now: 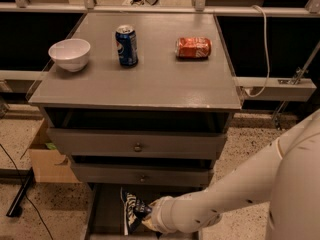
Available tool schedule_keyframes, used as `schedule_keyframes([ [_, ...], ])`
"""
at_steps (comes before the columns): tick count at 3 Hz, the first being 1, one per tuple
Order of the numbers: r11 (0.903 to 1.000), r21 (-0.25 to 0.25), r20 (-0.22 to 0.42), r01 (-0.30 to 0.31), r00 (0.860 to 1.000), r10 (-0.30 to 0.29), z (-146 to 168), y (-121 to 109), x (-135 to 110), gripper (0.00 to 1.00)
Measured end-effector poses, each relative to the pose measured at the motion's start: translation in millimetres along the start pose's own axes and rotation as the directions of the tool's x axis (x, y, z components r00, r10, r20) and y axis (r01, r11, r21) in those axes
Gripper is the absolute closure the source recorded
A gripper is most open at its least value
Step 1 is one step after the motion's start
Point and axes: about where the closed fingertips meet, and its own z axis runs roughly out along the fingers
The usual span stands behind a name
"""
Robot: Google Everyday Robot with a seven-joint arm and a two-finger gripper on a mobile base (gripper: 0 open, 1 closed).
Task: Place blue chip bag into bottom drawer
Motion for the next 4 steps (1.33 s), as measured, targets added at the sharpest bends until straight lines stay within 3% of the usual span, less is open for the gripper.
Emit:
schedule_keyframes([
  [1,1.0000,0.000,0.000,0.000,1.000,0.000,0,0,0,1.00],
  [4,0.9965,-0.066,-0.052,-0.051,0.998,0.048,67,13,18,1.00],
])
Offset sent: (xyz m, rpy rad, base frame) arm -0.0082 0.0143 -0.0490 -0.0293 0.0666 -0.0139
